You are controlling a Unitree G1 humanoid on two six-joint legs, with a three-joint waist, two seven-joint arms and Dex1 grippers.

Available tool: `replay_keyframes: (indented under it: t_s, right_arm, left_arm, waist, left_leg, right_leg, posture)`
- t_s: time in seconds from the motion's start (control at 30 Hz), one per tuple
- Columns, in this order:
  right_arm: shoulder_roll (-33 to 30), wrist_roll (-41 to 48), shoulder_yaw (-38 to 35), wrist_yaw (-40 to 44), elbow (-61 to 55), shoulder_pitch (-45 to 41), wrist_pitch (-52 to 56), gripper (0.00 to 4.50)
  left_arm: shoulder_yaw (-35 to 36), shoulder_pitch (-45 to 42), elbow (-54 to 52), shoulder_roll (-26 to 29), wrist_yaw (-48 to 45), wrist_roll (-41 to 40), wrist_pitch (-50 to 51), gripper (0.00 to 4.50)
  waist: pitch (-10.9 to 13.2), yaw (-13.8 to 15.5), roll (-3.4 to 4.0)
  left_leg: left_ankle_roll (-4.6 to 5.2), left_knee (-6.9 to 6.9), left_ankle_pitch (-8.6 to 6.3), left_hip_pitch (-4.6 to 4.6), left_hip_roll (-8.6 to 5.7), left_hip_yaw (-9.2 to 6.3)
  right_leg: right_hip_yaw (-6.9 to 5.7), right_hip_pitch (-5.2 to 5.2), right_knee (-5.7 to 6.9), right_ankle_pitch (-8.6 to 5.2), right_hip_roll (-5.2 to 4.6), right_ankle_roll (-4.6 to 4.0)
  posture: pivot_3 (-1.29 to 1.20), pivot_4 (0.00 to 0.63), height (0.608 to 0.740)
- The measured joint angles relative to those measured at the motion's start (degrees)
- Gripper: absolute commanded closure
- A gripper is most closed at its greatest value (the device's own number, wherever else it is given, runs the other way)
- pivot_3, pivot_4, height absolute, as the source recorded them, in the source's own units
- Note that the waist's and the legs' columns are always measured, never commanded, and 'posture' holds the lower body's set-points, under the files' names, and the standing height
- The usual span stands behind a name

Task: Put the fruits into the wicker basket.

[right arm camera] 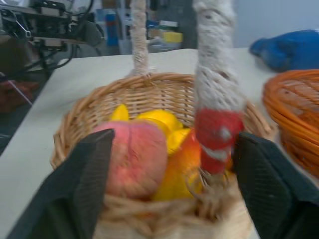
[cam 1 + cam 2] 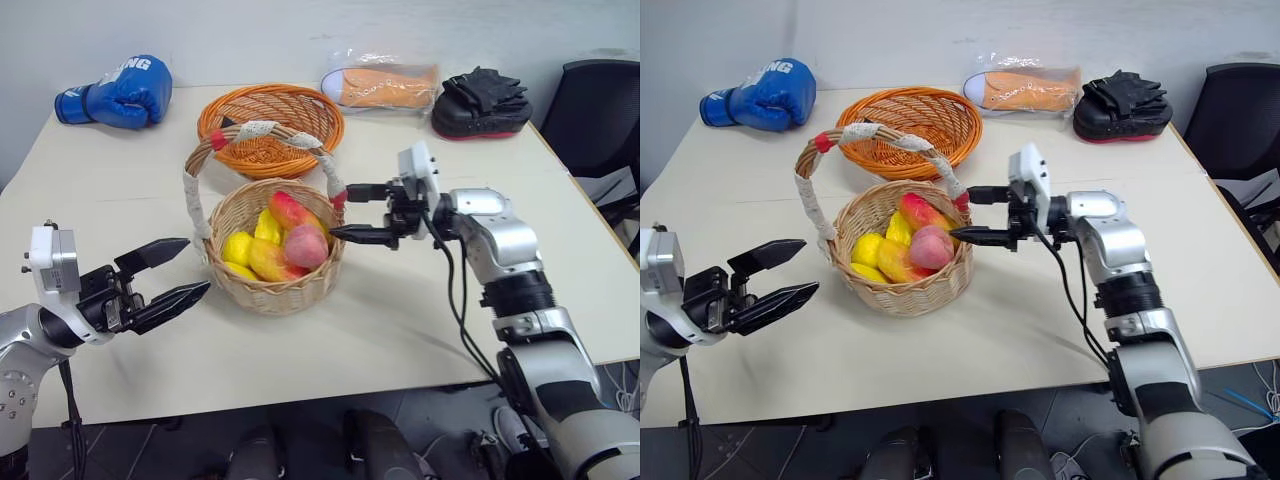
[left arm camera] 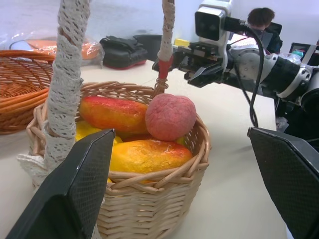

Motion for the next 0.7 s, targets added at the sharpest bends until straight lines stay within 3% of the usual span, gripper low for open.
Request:
replay_keyframes:
  t_s: [0.23,0.4,0.57,0.7]
  right_arm:
    - [4.0,-1.4,-0.2,1.4,5.1,-2.1,-2.1,4.34]
    - [3.9,-1.2,-1.7,-0.7,0.5,1.1,-1.4,4.33]
    - [-1.1,3.2,-6.3,-8.0,-20.0,13.8,7.3,4.33]
    - [-4.3,7.7,-16.1,-19.1,-34.1,23.2,13.4,4.33]
  left_arm:
    - [-0.4,-0.5,1.9,-1.0,0.3,1.3,-1.4,0.0]
    - [-1.5,-0.9,2.1,-1.1,0.2,2.2,-1.8,0.0]
    - [-4.0,-3.5,4.1,-1.1,-0.4,2.6,-2.2,0.0]
    - [-8.2,-8.0,6.0,-1.2,-1.7,2.9,-2.1,0.0]
  waist:
    - [0.0,0.0,0.0]
    - [0.0,0.1,0.0]
    - [0.0,1.0,0.0]
    - [0.0,1.6,0.0]
  left_leg:
    - [0.0,0.0,0.0,-0.02,0.01,-0.02]
    - [-0.01,-0.01,0.0,-0.03,0.04,-0.05]
    - [0.04,0.0,-0.03,-0.11,-0.01,-0.09]
    - [0.04,0.0,-0.03,-0.1,-0.09,-0.09]
  right_leg:
    - [-0.01,0.0,0.04,0.0,-0.06,0.0]
    - [-0.03,-0.01,0.21,0.0,-0.07,0.0]
    - [-0.08,-0.02,0.17,0.01,-0.14,0.01]
    - [-0.08,-0.02,-0.05,0.03,-0.14,0.05]
  posture:
    - [0.0,0.15,0.74]
    - [0.0,0.15,0.74]
    - [0.0,0.15,0.74]
    - [0.0,0.15,0.74]
